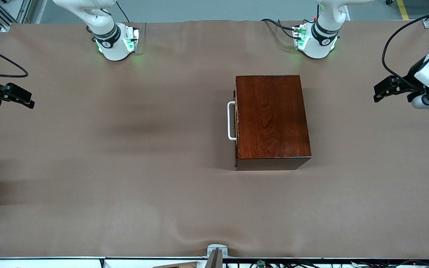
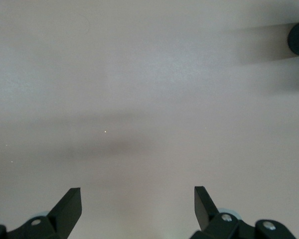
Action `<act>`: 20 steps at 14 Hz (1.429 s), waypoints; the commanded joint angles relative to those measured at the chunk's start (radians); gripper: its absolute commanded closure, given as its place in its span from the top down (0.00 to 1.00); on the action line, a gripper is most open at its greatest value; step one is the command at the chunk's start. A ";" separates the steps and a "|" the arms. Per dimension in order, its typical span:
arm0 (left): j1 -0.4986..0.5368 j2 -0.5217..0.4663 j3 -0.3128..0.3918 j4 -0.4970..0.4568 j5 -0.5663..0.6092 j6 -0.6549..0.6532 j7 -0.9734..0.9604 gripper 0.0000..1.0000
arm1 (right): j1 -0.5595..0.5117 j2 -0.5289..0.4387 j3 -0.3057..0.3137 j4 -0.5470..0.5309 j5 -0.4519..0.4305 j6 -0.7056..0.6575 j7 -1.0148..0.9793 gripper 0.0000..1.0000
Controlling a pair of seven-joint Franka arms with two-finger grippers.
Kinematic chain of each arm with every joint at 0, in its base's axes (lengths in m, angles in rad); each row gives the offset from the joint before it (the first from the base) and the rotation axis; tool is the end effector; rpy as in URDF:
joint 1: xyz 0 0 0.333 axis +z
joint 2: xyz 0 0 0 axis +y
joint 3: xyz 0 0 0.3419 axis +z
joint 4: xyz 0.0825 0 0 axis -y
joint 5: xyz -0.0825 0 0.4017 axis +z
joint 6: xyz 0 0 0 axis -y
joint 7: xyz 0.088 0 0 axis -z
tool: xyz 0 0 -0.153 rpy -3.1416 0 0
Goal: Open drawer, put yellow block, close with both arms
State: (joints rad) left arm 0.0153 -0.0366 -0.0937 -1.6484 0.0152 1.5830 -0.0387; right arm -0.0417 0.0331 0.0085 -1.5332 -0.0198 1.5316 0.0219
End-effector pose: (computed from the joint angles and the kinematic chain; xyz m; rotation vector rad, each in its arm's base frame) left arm 0.5567 -0.0423 0.5881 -3.1204 0.0624 0.0434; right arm 0.5773 -0.0223 0.6004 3.1206 -0.0867 -0.0543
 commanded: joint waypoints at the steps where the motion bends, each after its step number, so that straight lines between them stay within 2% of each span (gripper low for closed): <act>1: 0.005 -0.012 -0.001 0.015 0.012 -0.040 0.025 1.00 | -0.013 -0.007 0.013 0.005 -0.002 -0.007 -0.002 1.00; 20: 0.000 0.015 -0.006 0.062 -0.029 -0.040 0.025 1.00 | -0.013 -0.007 0.013 0.005 -0.003 -0.007 -0.002 1.00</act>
State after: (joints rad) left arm 0.0146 -0.0308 -0.0987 -1.6091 0.0008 1.5670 -0.0364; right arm -0.0417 0.0331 0.0085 -1.5331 -0.0198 1.5316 0.0219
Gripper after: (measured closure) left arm 0.000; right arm 0.000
